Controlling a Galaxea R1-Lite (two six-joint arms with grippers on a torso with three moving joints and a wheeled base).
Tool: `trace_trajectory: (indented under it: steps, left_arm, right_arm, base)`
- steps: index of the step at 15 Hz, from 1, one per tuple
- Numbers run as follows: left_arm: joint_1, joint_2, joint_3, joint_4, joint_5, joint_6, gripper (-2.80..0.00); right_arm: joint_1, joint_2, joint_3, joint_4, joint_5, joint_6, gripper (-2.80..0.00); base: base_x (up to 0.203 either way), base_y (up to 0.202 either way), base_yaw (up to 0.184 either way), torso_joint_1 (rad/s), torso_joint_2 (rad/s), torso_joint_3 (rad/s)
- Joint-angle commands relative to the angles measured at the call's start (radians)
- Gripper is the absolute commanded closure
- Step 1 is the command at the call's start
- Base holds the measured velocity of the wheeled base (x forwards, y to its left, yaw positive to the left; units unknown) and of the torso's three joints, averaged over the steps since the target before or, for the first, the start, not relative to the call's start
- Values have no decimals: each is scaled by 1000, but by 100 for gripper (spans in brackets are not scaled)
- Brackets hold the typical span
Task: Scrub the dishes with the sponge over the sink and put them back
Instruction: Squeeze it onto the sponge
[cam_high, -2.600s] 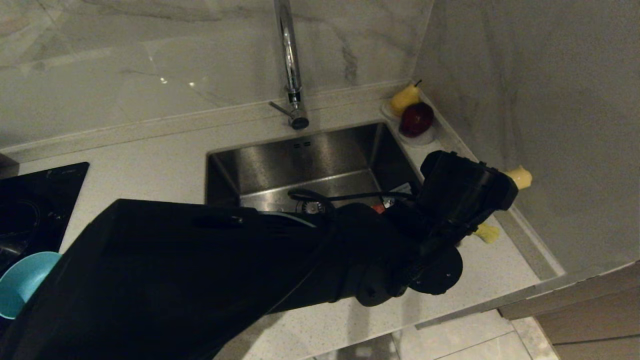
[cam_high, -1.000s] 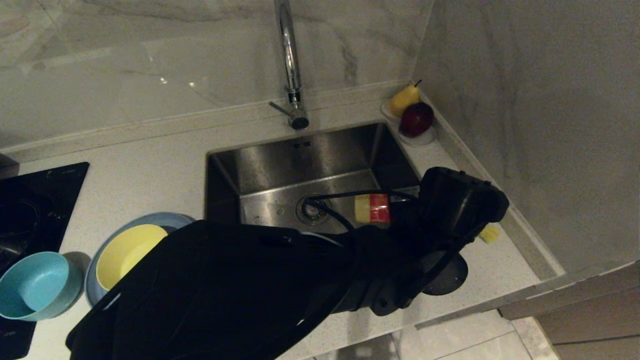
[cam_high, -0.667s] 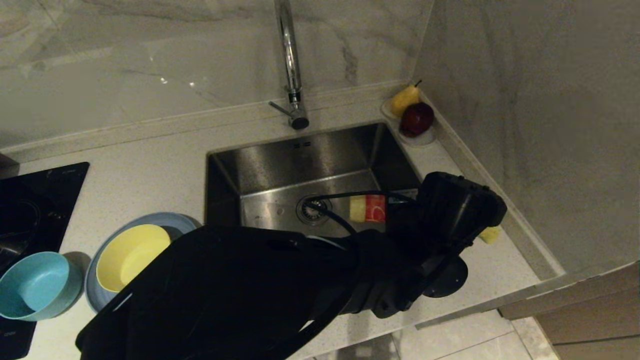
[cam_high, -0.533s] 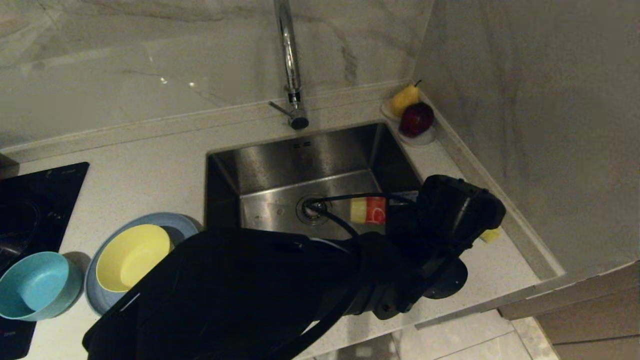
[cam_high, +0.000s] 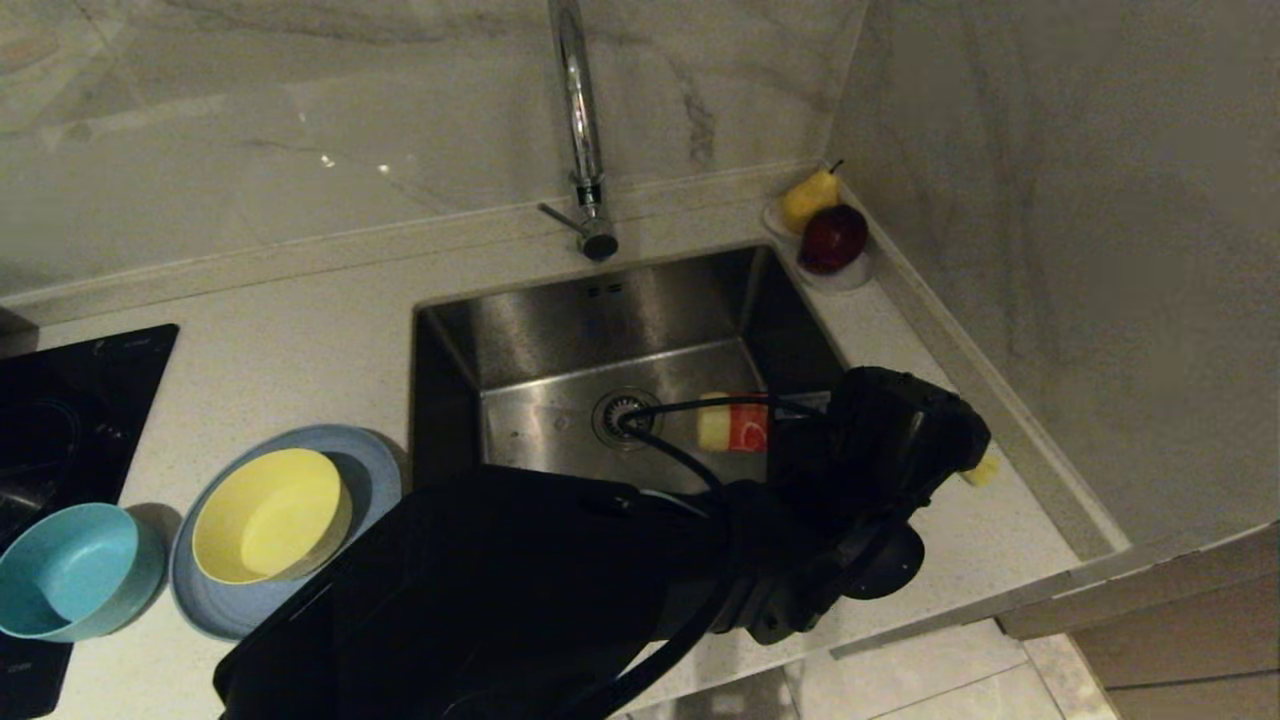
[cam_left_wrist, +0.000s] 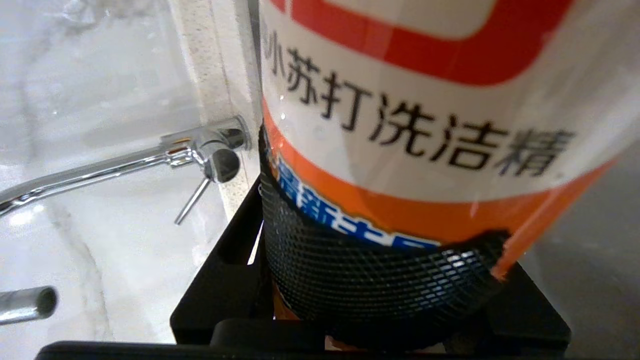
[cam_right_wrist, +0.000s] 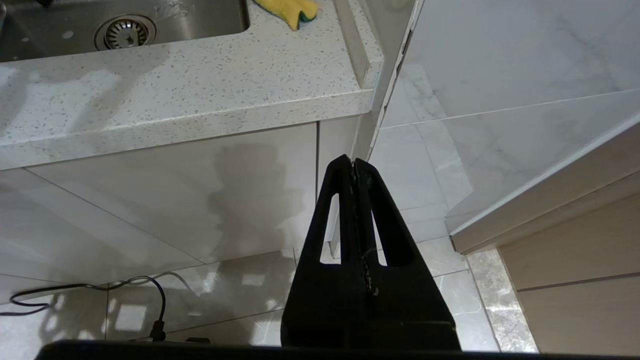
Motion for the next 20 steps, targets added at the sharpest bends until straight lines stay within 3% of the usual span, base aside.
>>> trace_trajectory:
  steps: [1,6,20]
  left_arm:
    - [8,22,0,-11,6,8,0]
    - [23,45,-1,-61,6,20,0]
    - [37,68,-1,-62,4,47,0]
  right_arm:
    - [0,0,0,0,0,1,0]
    - [0,0,0,0,0,0,0]
    - [0,0,0,0,0,1,0]
  base:
    - [0,0,0,0,0,0]
    - [0,0,0,0,0,0]
    - [0,0,0,0,0,0]
